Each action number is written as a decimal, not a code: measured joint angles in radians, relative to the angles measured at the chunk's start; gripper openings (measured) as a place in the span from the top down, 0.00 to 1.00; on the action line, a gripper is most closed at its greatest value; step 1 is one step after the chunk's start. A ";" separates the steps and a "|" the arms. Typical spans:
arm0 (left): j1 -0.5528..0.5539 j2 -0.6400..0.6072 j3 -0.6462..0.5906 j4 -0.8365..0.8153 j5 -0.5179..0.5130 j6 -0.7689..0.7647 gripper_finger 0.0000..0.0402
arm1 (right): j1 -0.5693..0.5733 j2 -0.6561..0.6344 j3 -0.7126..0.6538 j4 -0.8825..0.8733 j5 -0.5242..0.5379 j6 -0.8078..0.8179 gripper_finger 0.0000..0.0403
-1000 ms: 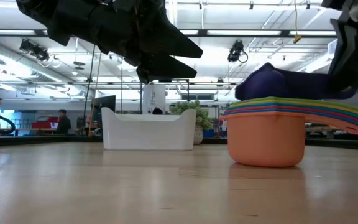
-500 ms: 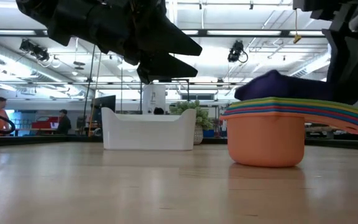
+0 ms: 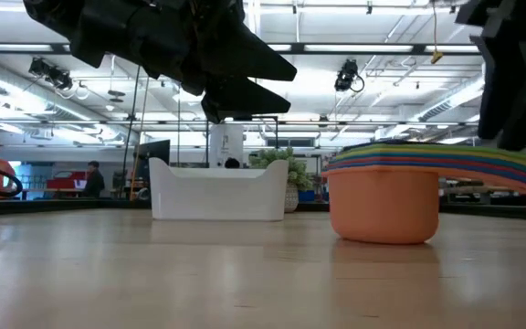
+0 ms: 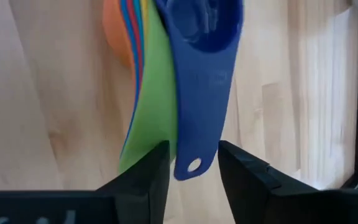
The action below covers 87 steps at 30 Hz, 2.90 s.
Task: Nest measuring cups in basket
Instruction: Stack the small blue measuring cup on the top of the green measuring cup
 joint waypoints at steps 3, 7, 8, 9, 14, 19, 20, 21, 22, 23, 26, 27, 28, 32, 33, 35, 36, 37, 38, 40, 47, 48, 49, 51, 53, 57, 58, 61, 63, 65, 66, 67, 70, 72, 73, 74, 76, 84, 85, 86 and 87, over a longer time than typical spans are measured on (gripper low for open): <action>0.000 0.000 0.000 0.001 0.000 0.000 0.27 | 0.002 0.000 0.048 -0.041 0.037 0.001 0.63; -0.003 0.000 0.000 0.001 0.000 0.000 0.27 | 0.008 0.000 0.106 -0.095 0.074 0.000 0.62; -0.005 0.000 0.000 0.000 0.000 0.001 0.27 | 0.008 0.000 0.116 -0.111 0.077 0.002 0.62; -0.006 0.000 0.000 0.000 0.000 0.005 0.27 | 0.011 -0.001 0.122 -0.126 0.088 0.007 0.62; -0.018 0.000 0.000 0.000 0.000 0.018 0.27 | 0.045 -0.053 0.107 -0.162 0.178 0.045 0.60; -0.018 0.000 0.000 0.000 0.001 0.024 0.27 | 0.047 -0.185 0.031 -0.084 0.162 0.056 0.57; -0.018 0.000 0.000 0.000 0.000 0.025 0.27 | 0.047 -0.214 0.007 -0.055 0.159 0.053 0.57; -0.018 0.000 0.000 -0.001 0.000 0.026 0.27 | 0.048 -0.244 -0.018 -0.029 0.157 0.050 0.57; -0.018 0.000 0.000 -0.001 0.000 0.030 0.27 | 0.048 -0.274 -0.046 -0.001 0.154 0.046 0.57; -0.018 0.000 0.000 -0.001 0.000 0.037 0.27 | 0.048 -0.304 -0.077 0.033 0.148 0.044 0.57; -0.018 0.000 0.000 -0.001 0.001 0.043 0.27 | 0.032 -0.391 -0.181 0.135 0.125 0.033 0.56; -0.018 0.000 0.000 -0.001 0.001 0.043 0.27 | 0.024 -0.418 -0.217 0.173 0.122 0.028 0.56; -0.018 0.000 0.000 -0.001 0.000 0.046 0.27 | 0.014 -0.442 -0.250 0.204 0.113 0.022 0.56; -0.018 0.000 0.000 -0.001 0.000 0.054 0.27 | -0.027 -0.519 -0.331 0.261 0.055 -0.016 0.55; -0.018 0.000 0.000 -0.001 0.000 0.055 0.27 | -0.035 -0.531 -0.341 0.266 0.045 -0.028 0.54; -0.018 0.000 0.000 -0.001 0.000 0.056 0.27 | -0.052 -0.546 -0.352 0.267 0.033 -0.053 0.51; -0.018 0.000 0.000 -0.001 0.000 0.059 0.27 | -0.062 -0.551 -0.355 0.273 0.023 -0.065 0.49; -0.018 0.000 0.000 -0.001 0.000 0.066 0.27 | -0.071 -0.555 -0.356 0.282 0.010 -0.077 0.46; -0.018 0.000 0.000 -0.001 0.000 0.069 0.27 | -0.083 -0.559 -0.357 0.291 -0.005 -0.085 0.44; -0.018 0.000 0.000 -0.001 0.000 0.069 0.27 | -0.106 -0.560 -0.358 0.299 -0.045 -0.100 0.38; -0.018 0.000 0.000 -0.002 0.000 0.072 0.27 | -0.170 -0.545 -0.386 0.386 -0.148 -0.151 0.19; -0.018 0.000 0.000 -0.006 0.000 0.071 0.27 | -0.177 -0.542 -0.393 0.424 -0.175 -0.164 0.16; -0.018 0.000 0.000 -0.012 0.000 0.069 0.27 | -0.181 -0.541 -0.402 0.468 -0.200 -0.176 0.14; -0.018 0.000 0.000 -0.019 0.000 0.067 0.27 | -0.190 -0.539 -0.426 0.523 -0.240 -0.186 0.10; -0.018 0.000 0.000 -0.032 0.000 0.058 0.27 | -0.197 -0.539 -0.443 0.561 -0.260 -0.175 0.07; -0.018 0.000 0.000 -0.037 0.000 0.056 0.27 | -0.198 -0.525 -0.448 0.566 -0.265 -0.137 0.03; -0.018 0.000 0.000 -0.037 0.000 0.055 0.27 | -0.197 -0.517 -0.449 0.567 -0.263 -0.136 0.02; -0.018 0.000 0.000 -0.033 0.000 0.053 0.27 | -0.195 -0.468 -0.447 0.574 -0.258 -0.138 0.02; -0.018 0.000 0.000 -0.033 0.000 0.053 0.27 | -0.202 -0.436 -0.448 0.573 -0.277 -0.144 0.02; -0.018 0.000 0.000 -0.033 0.000 0.053 0.27 | -0.209 -0.410 -0.448 0.579 -0.295 -0.148 0.02; -0.018 0.000 0.000 -0.033 0.000 0.053 0.27 | -0.211 -0.399 -0.448 0.588 -0.309 -0.150 0.02; -0.018 0.000 0.000 -0.033 0.000 0.053 0.27 | -0.211 -0.387 -0.448 0.597 -0.323 -0.155 0.02; -0.018 0.000 0.000 -0.036 0.000 0.052 0.27 | -0.211 -0.365 -0.448 0.631 -0.347 -0.161 0.02; -0.018 0.000 0.000 -0.037 0.000 0.050 0.27 | -0.211 -0.358 -0.447 0.640 -0.349 -0.167 0.03; -0.018 0.000 0.000 -0.036 0.000 0.050 0.27 | -0.211 -0.357 -0.448 0.633 -0.351 -0.170 0.03; -0.018 0.000 0.000 -0.035 0.000 0.050 0.27 | -0.213 -0.359 -0.448 0.631 -0.351 -0.174 0.03; -0.018 0.000 0.000 -0.035 0.000 0.050 0.27 | -0.215 -0.366 -0.448 0.631 -0.351 -0.177 0.03; -0.018 0.000 0.000 -0.040 0.051 0.045 0.27 | -0.223 -0.415 -0.447 0.605 -0.332 -0.161 0.03; -0.018 0.000 0.000 -0.040 0.072 0.046 0.27 | -0.223 -0.422 -0.447 0.602 -0.330 -0.161 0.03; -0.021 0.004 0.000 -0.036 0.086 0.049 0.27 | -0.223 -0.428 -0.447 0.602 -0.327 -0.162 0.03; -0.027 0.006 0.000 -0.035 0.089 0.050 0.27 | -0.223 -0.435 -0.447 0.598 -0.323 -0.165 0.03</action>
